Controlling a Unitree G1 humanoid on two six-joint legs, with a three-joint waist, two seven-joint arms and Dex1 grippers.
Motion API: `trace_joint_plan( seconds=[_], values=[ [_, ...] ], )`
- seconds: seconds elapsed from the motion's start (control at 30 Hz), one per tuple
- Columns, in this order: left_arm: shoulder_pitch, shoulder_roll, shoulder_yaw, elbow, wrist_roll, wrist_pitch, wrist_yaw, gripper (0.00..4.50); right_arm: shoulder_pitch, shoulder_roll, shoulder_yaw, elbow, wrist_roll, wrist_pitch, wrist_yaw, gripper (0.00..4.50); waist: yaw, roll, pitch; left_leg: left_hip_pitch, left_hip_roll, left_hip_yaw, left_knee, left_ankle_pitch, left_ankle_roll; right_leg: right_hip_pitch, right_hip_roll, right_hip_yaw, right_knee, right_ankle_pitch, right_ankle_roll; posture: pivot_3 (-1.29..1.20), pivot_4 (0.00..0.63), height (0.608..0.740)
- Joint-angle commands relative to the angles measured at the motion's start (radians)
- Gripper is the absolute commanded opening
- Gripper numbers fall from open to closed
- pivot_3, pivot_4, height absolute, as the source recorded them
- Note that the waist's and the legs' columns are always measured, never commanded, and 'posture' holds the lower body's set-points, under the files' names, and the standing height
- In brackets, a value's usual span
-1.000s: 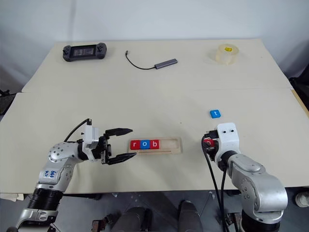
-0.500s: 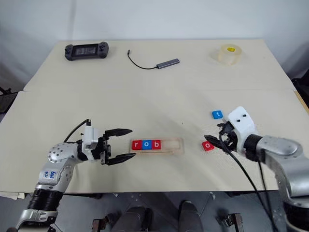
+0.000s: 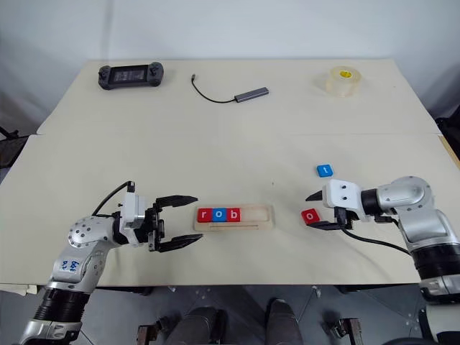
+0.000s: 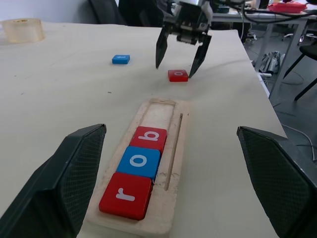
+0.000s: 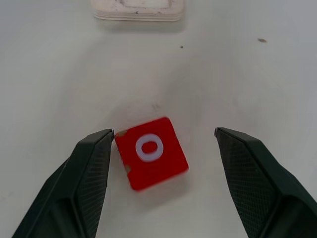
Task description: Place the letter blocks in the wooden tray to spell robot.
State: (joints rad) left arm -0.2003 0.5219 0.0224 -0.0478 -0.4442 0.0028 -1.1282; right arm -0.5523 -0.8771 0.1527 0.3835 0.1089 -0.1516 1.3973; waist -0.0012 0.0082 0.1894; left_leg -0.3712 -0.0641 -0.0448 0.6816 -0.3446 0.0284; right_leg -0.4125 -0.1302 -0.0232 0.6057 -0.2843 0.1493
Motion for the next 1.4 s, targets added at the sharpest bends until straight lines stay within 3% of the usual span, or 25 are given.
trace_joint_plan(
  seconds=[0.03, 0.2, 0.23, 0.4, 0.53, 0.7, 1.27, 1.4],
  values=[
    [0.017, 0.007, 0.016, -0.055, -0.012, 0.000, 0.017, 4.50, -0.035, 0.005, 0.038, 0.058, -0.027, -0.018, 0.067, 3.01, 0.000, 0.000, 0.000, 0.000, 0.000, 0.000, 0.000, 0.000, 0.000, 0.000, 0.000, 0.000, 0.000, 0.000, 0.000, 0.00, 0.150, 0.740],
    [0.025, 0.015, 0.025, -0.066, -0.014, 0.001, 0.028, 4.50, -0.073, 0.009, 0.045, 0.088, -0.018, -0.007, 0.110, 1.47, 0.001, 0.000, 0.000, 0.001, 0.000, -0.001, 0.001, 0.000, 0.000, 0.001, 0.000, -0.001, -0.001, 0.000, 0.000, 0.00, 0.150, 0.740],
    [0.024, 0.016, 0.026, -0.066, -0.013, 0.001, 0.031, 4.50, -0.082, 0.014, 0.043, 0.090, -0.014, -0.006, 0.111, 1.42, 0.001, 0.000, 0.000, 0.001, 0.000, -0.001, 0.001, 0.000, 0.000, 0.001, 0.000, -0.001, -0.001, 0.000, 0.000, 0.00, 0.150, 0.740],
    [0.029, 0.017, 0.032, -0.071, -0.014, 0.000, 0.040, 4.50, -0.121, 0.055, 0.020, 0.003, 0.043, 0.095, 0.102, 1.42, -0.001, 0.000, 0.000, 0.000, 0.001, -0.001, 0.001, 0.000, -0.001, 0.001, 0.000, -0.001, 0.000, 0.000, 0.000, 0.00, 0.150, 0.740],
    [0.052, 0.019, 0.040, -0.083, -0.014, -0.004, 0.049, 4.50, -0.155, 0.127, 0.048, -0.286, 0.142, 0.462, 0.045, 1.42, -0.006, 0.001, 0.000, 0.000, 0.003, 0.000, 0.001, -0.001, -0.002, -0.001, 0.000, 0.000, 0.001, 0.000, 0.000, 0.00, 0.150, 0.740],
    [0.077, 0.020, 0.046, -0.098, -0.012, -0.001, 0.063, 4.50, -0.171, 0.204, 0.128, -0.431, 0.111, 0.680, -0.063, 1.42, 0.007, 0.001, 0.000, -0.001, 0.005, -0.003, 0.001, -0.002, -0.005, -0.001, 0.000, -0.003, 0.003, -0.001, -0.002, 0.00, 0.150, 0.740],
    [0.116, 0.032, 0.064, -0.149, -0.015, 0.012, 0.106, 4.50, -0.169, 0.283, 0.235, -0.376, 0.031, 0.674, -0.159, 1.42, -0.001, 0.001, 0.000, -0.001, 0.002, -0.003, 0.001, -0.002, -0.003, -0.002, 0.002, -0.003, 0.004, -0.001, -0.002, 0.00, 0.150, 0.740],
    [0.119, 0.038, 0.066, -0.155, -0.018, 0.014, 0.113, 4.50, -0.171, 0.293, 0.220, -0.371, 0.044, 0.680, -0.163, 2.78, -0.001, 0.001, 0.000, -0.001, 0.002, -0.003, 0.000, -0.002, -0.003, -0.001, 0.002, -0.003, 0.004, -0.001, -0.002, 0.00, 0.150, 0.740]
  ],
)
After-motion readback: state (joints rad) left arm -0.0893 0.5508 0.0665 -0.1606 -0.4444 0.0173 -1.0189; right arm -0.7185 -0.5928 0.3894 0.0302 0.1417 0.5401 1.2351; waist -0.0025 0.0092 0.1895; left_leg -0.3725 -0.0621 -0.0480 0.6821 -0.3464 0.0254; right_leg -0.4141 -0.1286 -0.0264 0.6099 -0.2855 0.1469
